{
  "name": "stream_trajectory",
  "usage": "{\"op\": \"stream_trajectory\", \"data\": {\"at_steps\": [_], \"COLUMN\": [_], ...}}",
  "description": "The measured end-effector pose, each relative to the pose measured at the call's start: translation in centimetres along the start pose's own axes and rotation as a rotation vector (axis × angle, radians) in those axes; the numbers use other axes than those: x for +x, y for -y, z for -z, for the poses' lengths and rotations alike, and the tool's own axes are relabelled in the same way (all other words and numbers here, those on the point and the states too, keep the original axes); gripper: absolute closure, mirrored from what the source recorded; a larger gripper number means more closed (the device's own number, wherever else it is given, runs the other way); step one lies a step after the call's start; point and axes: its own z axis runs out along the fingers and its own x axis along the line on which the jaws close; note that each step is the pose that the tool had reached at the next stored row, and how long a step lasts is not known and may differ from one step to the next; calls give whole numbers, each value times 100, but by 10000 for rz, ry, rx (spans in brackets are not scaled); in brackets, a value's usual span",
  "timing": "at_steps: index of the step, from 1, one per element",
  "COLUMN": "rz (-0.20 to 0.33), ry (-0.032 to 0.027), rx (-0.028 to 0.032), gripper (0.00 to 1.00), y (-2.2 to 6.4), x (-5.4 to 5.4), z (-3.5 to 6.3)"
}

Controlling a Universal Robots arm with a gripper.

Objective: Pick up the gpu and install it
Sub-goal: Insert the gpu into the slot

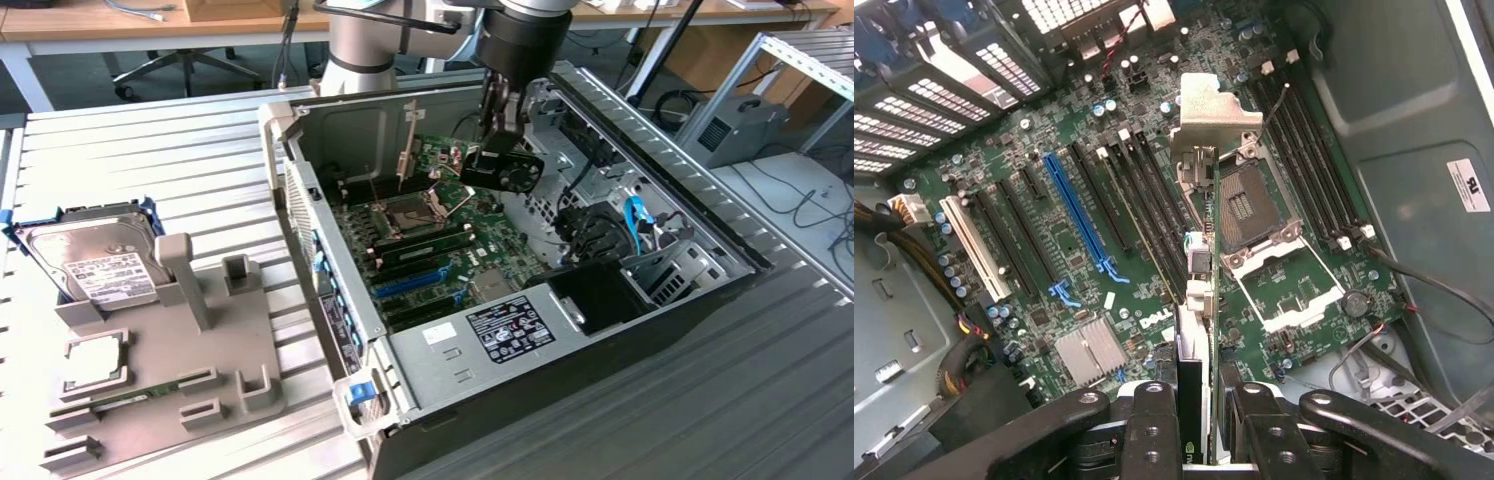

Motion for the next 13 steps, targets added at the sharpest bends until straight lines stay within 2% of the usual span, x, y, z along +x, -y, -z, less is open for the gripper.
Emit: {"op": "stream_trajectory", "data": {"at_steps": [13], "rz": [85], "ry": [3], "rx": [-2], "gripper": [74], "y": [2], "x": [-1], "z": [0]}}
